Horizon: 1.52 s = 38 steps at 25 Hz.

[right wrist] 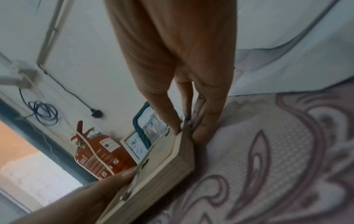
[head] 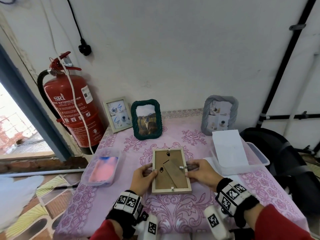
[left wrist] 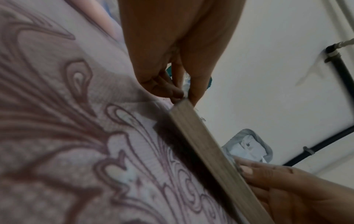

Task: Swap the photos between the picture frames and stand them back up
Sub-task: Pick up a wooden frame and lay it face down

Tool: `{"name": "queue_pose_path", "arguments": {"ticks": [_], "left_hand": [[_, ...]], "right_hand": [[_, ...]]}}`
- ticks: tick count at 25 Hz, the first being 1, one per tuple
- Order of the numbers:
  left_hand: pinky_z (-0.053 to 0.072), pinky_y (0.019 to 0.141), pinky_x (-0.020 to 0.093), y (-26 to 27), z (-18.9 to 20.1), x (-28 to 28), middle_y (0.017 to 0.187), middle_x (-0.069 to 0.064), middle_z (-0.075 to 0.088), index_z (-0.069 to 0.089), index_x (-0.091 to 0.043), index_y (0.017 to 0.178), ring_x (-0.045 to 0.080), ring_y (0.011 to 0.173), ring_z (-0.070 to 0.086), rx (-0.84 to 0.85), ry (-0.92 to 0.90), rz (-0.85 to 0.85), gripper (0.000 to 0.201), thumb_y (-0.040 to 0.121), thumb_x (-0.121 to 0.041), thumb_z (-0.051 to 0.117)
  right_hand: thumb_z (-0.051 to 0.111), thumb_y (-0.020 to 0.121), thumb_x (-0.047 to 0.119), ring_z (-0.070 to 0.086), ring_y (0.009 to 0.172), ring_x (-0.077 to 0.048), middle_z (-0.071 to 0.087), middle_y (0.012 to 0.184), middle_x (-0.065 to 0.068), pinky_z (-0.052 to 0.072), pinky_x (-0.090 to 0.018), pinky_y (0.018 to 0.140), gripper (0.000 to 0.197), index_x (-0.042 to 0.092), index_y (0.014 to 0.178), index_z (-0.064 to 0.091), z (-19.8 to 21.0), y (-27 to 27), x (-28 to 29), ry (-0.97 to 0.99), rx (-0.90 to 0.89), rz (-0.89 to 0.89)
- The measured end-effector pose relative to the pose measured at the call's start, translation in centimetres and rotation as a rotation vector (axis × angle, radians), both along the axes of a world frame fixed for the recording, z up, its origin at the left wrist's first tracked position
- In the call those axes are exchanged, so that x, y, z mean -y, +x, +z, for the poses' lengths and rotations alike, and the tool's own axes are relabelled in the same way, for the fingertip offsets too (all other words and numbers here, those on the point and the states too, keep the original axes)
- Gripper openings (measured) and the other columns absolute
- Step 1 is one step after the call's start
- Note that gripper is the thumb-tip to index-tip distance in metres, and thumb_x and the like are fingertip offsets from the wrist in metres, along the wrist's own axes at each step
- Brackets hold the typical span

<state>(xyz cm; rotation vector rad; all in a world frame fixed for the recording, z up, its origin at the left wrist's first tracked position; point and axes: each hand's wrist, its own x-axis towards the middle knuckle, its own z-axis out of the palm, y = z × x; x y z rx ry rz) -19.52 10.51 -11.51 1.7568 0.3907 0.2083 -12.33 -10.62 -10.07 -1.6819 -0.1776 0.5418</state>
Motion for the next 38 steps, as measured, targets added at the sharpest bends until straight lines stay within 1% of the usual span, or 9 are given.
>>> {"name": "queue_pose_path", "arguments": {"ticks": [5,10,13,16,23,26,30,34,38], "left_hand": [[0.05,0.058,0.009,0.2,-1.1,-0.2,0.074,0.007,0.059,0.053,0.002,0.124,0.015,0.069,0.056,-0.042,0.021,0.009,0.041,0.085,0.001,0.062],[0.054,0.073,0.027,1.5,-0.1,-1.2,0.09,0.007,0.056,0.053,0.003,0.123,0.02,0.081,0.057,-0.119,0.091,-0.015,0.051,0.077,-0.007,0.073],[0.049,0.059,0.012,2.7,0.9,-1.4,0.086,-0.001,0.052,0.046,-0.003,0.129,0.012,0.075,0.053,-0.241,0.25,-0.148,0.068,0.07,-0.013,0.08],[0.05,0.057,0.018,3.6,1.5,-1.7,0.087,-0.001,0.052,0.046,-0.008,0.123,0.012,0.075,0.054,-0.323,0.367,-0.223,0.065,0.07,-0.019,0.081],[0.054,0.064,0.034,3.5,0.7,-2.7,0.087,0.004,0.049,0.037,-0.015,0.108,0.02,0.074,0.053,-0.323,0.301,-0.314,0.052,0.076,-0.025,0.076],[0.054,0.062,0.032,3.5,0.5,-2.9,0.086,0.004,0.05,0.036,-0.014,0.107,0.02,0.073,0.054,-0.296,0.306,-0.337,0.05,0.078,-0.026,0.074],[0.054,0.071,0.037,3.6,0.4,-2.9,0.088,0.004,0.052,0.037,-0.016,0.107,0.02,0.077,0.056,-0.304,0.329,-0.317,0.052,0.076,-0.03,0.076],[0.053,0.063,0.03,3.8,0.4,-2.9,0.083,0.0,0.049,0.038,-0.014,0.108,0.017,0.074,0.054,-0.307,0.276,-0.327,0.05,0.076,-0.024,0.075],[0.055,0.063,0.031,3.7,0.4,-2.9,0.081,0.0,0.051,0.04,-0.016,0.106,0.017,0.073,0.055,-0.294,0.292,-0.313,0.047,0.076,-0.025,0.075]], "right_hand": [[0.06,0.079,-0.015,0.061,0.062,-0.02,0.055,0.079,-0.007,0.058,-0.029,0.053,0.036,-0.002,0.112,0.056,-0.3,0.9,0.5,-0.126,-0.011,0.04],[0.066,0.08,-0.005,0.059,0.06,-0.017,0.05,0.09,-0.011,0.056,-0.022,0.048,0.049,0.0,0.125,0.048,0.5,2.0,0.1,-0.236,0.09,0.103],[0.073,0.075,-0.001,0.06,0.063,-0.013,0.053,0.088,-0.004,0.057,-0.022,0.05,0.05,0.002,0.121,0.053,1.1,2.8,-0.6,-0.273,0.146,0.15],[0.078,0.07,0.0,0.061,0.067,-0.009,0.056,0.082,0.004,0.059,-0.026,0.053,0.045,0.003,0.111,0.059,0.9,3.0,-0.8,-0.294,0.149,0.163],[0.08,0.07,0.008,0.062,0.07,-0.01,0.05,0.093,0.002,0.058,-0.023,0.052,0.06,0.015,0.12,0.048,0.4,3.4,-0.5,-0.258,0.13,0.187],[0.079,0.072,0.01,0.062,0.072,-0.012,0.05,0.091,0.001,0.059,-0.027,0.054,0.062,0.011,0.124,0.046,0.2,3.8,-0.6,-0.266,0.125,0.202],[0.079,0.073,0.013,0.061,0.075,-0.012,0.05,0.093,0.001,0.06,-0.029,0.056,0.071,0.013,0.131,0.038,0.1,4.2,-0.6,-0.311,0.124,0.251],[0.078,0.074,0.017,0.06,0.075,-0.01,0.05,0.092,0.002,0.059,-0.028,0.057,0.069,0.012,0.13,0.039,0.2,4.3,-0.7,-0.354,0.15,0.271],[0.073,0.078,0.032,0.057,0.1,-0.019,0.056,0.114,-0.006,0.052,-0.041,0.087,0.062,0.012,0.129,0.043,0.0,4.2,-0.8,-0.586,0.418,0.336]]}}
